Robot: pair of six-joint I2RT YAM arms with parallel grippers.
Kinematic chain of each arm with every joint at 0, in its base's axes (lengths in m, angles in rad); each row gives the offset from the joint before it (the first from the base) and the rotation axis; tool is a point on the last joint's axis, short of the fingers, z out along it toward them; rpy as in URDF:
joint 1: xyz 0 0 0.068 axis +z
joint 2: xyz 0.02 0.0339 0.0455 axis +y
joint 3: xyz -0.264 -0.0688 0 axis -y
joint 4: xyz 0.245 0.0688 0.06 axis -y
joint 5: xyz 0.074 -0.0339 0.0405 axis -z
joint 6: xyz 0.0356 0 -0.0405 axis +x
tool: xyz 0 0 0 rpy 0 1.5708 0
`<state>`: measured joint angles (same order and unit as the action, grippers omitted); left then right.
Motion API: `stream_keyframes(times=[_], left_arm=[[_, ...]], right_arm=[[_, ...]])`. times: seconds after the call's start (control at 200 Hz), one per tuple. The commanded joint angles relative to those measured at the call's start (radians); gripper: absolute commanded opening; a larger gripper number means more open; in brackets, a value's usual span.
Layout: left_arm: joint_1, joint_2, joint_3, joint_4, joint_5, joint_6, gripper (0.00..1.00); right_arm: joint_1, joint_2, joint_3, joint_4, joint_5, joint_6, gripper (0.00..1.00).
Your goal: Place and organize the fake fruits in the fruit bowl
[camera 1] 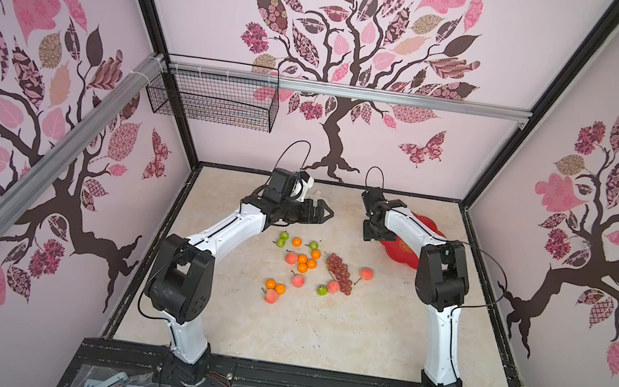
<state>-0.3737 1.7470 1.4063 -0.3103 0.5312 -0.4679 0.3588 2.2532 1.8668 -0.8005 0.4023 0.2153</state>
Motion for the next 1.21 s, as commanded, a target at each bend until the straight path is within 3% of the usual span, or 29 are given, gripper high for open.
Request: stream_keyframes(times=[0.0, 0.36, 0.53, 1.2], left_arm=[[0.012, -0.029, -0.024, 0.078, 0.058, -0.031, 0.98], [0.012, -0.021, -0.024, 0.083, 0.058, -0.039, 0.98], [0.012, -0.023, -0.024, 0.091, 0.066, -0.042, 0.98], [0.023, -0.023, -0.037, 0.131, 0.091, -0.064, 0.98]], right_arm=[[0.004, 0.042, 0.035, -0.048, 0.099, -0.017, 0.56], [0.025, 0.049, 0.051, -0.047, 0.127, -0.029, 0.41], [0.026, 0.054, 0.053, -0.05, 0.116, -0.032, 0.3], [0.026, 0.035, 0.021, -0.032, 0.095, -0.031, 0.16]])
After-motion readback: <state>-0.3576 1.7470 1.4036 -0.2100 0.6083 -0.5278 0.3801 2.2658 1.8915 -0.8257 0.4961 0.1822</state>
